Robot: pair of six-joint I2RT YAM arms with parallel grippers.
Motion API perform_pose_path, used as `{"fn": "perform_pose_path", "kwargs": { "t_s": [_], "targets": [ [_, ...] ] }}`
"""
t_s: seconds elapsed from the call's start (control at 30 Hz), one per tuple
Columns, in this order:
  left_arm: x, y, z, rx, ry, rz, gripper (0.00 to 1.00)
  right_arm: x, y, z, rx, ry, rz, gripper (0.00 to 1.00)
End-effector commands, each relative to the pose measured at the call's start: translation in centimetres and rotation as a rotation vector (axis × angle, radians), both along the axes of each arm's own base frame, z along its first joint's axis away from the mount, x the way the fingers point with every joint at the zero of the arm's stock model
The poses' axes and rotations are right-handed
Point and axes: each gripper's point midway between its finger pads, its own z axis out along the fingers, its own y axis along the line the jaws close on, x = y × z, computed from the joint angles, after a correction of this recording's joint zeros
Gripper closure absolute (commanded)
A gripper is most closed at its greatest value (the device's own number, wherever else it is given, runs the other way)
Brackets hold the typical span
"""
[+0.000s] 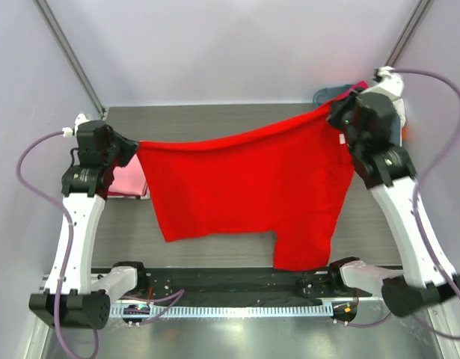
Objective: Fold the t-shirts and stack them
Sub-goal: Flatten the tshirt out
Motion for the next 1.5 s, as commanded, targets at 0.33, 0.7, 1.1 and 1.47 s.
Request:
{"fn": "perform_pose_path", "kwargs": {
  "t_s": [0.33, 0.7, 1.1, 1.47],
  "targets": [
    [19.2, 0.1, 14.6, -0.166, -0.296, -0.084, 1.00, 17.4, -1.5, 8.4, 0.367, -0.161, 0.296, 0.99],
    [22.4, 2.1, 11.7, -0.301, -0.376, -0.115, 1.00, 18.5, -5.1, 4.5, 0.474, -0.108, 0.397, 0.99],
    [15.9, 0.9, -7.9, -0.262, -0.060, -0.134, 1.00, 12.0, -6.0, -15.4, 0.513, 0.229, 0.227, 0.99],
    [4.6, 0.2, -19.5, -0.251, 0.174, -0.073, 1.00, 2.7, -7.6, -28.4, 0.460, 0.460, -0.021, 0.99]
  ]
}}
